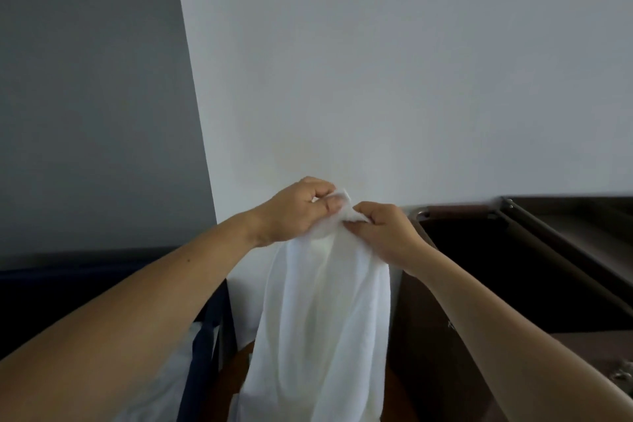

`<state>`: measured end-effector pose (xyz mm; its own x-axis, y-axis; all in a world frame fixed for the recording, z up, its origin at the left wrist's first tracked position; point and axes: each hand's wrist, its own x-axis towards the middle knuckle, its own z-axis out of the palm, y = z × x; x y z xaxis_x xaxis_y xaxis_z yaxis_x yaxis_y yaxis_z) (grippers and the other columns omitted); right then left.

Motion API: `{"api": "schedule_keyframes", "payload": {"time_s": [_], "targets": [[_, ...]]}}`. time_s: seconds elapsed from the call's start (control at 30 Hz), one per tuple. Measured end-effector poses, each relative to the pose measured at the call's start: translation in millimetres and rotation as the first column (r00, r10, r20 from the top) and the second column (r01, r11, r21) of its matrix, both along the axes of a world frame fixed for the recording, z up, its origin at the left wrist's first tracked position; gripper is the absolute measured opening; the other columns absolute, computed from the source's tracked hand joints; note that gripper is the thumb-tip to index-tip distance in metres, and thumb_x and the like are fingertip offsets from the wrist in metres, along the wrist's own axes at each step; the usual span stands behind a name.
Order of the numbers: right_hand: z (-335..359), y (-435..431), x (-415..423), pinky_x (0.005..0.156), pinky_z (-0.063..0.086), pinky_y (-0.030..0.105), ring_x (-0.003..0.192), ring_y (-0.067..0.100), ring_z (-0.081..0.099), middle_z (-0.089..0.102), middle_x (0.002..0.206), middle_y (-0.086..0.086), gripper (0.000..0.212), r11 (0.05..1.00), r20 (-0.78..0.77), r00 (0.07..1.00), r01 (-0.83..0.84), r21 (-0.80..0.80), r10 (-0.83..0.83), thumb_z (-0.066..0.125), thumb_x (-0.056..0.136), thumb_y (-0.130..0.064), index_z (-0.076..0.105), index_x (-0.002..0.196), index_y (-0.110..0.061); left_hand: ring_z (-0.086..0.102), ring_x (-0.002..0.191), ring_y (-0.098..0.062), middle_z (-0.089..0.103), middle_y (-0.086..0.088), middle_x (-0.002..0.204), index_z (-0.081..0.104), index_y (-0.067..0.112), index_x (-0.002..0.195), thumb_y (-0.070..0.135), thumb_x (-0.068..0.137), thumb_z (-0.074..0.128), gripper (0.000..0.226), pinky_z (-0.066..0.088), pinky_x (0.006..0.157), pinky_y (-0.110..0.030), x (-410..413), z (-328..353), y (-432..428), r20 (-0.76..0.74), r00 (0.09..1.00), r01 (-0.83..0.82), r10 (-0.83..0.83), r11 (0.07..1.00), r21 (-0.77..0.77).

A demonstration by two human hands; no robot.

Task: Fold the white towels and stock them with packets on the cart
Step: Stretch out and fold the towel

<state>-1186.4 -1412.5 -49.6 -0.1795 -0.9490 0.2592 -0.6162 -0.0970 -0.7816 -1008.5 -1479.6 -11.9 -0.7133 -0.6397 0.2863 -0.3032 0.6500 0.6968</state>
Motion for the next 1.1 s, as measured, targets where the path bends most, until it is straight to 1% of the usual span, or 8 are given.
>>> {"api": "schedule_keyframes", "payload": {"time_s": [0.13, 0.23, 0.33, 0.4, 0.57, 0.73, 0.9, 1.1], "targets": [[7.1, 0.7, 1.7, 0.054, 0.040, 0.018, 0.065, 0.008, 0.052, 0.059, 0.071, -0.006, 0.012, 1.000, 0.004, 1.000, 0.017, -0.014, -0.016, 0.062, 0.091, -0.019, 0.064, 0.079, -0.020, 0.063, 0.094, -0.013, 0.066, -0.005, 0.114, 0.067, 0.013, 0.114, 0.043, 0.100, 0.052, 0.037, 0.051, 0.086, -0.033, -1.5, -9.3, 2.1, 0.169, 0.984, 0.031, -0.048, 0.995, 0.099], [9.1, 3.4, -1.1, 0.055, 0.036, 0.022, 0.062, 0.010, 0.047, 0.053, 0.066, -0.007, 0.021, 0.999, -0.027, 0.999, -0.024, 0.043, 0.025, 0.061, 0.090, -0.017, 0.057, 0.070, -0.021, 0.057, 0.112, 0.002, 0.049, 0.017, 0.140, 0.066, 0.014, 0.114, 0.044, 0.099, 0.051, 0.037, 0.047, 0.096, -0.024, 0.2, -15.2, 2.1, 0.130, 0.989, 0.056, -0.066, 0.995, 0.079], [9.1, 2.8, -3.6, 0.056, 0.040, 0.023, 0.067, 0.010, 0.053, 0.058, 0.070, -0.007, 0.013, 0.998, -0.055, 0.998, -0.019, 0.061, 0.022, 0.063, 0.089, -0.018, 0.064, 0.076, -0.019, 0.059, 0.084, -0.007, 0.062, 0.008, 0.103, 0.065, 0.012, 0.105, 0.045, 0.099, 0.051, 0.037, 0.046, 0.076, -0.022, 0.1, -16.5, 2.5, 0.216, 0.975, 0.035, -0.050, 0.996, 0.077], [3.9, -0.1, -4.2, 0.056, 0.040, 0.023, 0.065, 0.010, 0.053, 0.058, 0.068, -0.007, 0.016, 0.999, -0.027, 1.000, 0.011, 0.046, -0.010, 0.064, 0.089, -0.022, 0.063, 0.073, -0.019, 0.047, 0.069, -0.008, 0.052, 0.002, 0.083, 0.058, 0.000, 0.096, 0.040, 0.101, 0.050, 0.041, 0.038, 0.065, -0.017, -1.9, -14.4, 3.5, 0.243, 0.970, 0.001, 0.006, 0.999, -0.032], [-41.7, -5.0, -6.3, 0.063, 0.043, 0.033, 0.067, 0.019, 0.055, 0.061, 0.071, 0.007, 0.030, 0.996, 0.204, 0.978, 0.032, 0.079, -0.047, 0.064, 0.093, -0.028, 0.063, 0.082, 0.000, 0.040, 0.065, -0.011, 0.042, -0.003, 0.075, 0.046, -0.009, 0.079, 0.027, 0.101, 0.054, 0.042, 0.037, 0.062, -0.027, 1.3, 21.9, -0.3, -0.167, 0.982, -0.105, 0.085, 0.988, -0.114], [-75.1, -2.8, -10.8, 0.068, 0.053, 0.047, 0.070, 0.025, 0.061, 0.067, 0.079, 0.017, 0.015, 0.978, 0.196, 0.962, 0.169, 0.120, -0.190, 0.060, 0.087, -0.015, 0.067, 0.086, -0.001, 0.034, 0.064, -0.014, 0.036, 0.001, 0.067, 0.045, 0.002, 0.072, 0.023, 0.101, 0.054, 0.037, 0.030, 0.059, -0.030, 1.3, 60.1, -4.6, -0.519, 0.837, -0.202, 0.173, 0.979, 0.001], [-65.0, -5.0, -11.6, 0.070, 0.052, 0.036, 0.078, 0.020, 0.063, 0.065, 0.089, 0.002, 0.012, 0.958, 0.166, 0.944, 0.277, 0.072, -0.286, 0.062, 0.085, -0.017, 0.061, 0.097, -0.017, 0.033, 0.061, -0.011, 0.035, 0.010, 0.061, 0.040, 0.018, 0.063, 0.025, 0.100, 0.055, 0.041, 0.029, 0.057, -0.025, -7.1, 79.9, -0.9, -0.569, 0.810, -0.180, 0.141, 0.984, -0.013], [-68.9, 5.0, -17.0, 0.074, 0.056, 0.036, 0.081, 0.023, 0.071, 0.074, 0.089, 0.009, 0.018, 0.992, 0.274, 0.956, 0.081, 0.094, -0.104, 0.070, 0.090, -0.030, 0.071, 0.091, -0.011, 0.030, 0.061, -0.011, 0.031, 0.009, 0.061, 0.036, 0.021, 0.061, 0.026, 0.099, 0.055, 0.043, 0.026, 0.058, -0.029, -6.4, 93.7, -11.5, -0.643, 0.741, -0.280, 0.193, 0.959, -0.034]]}}
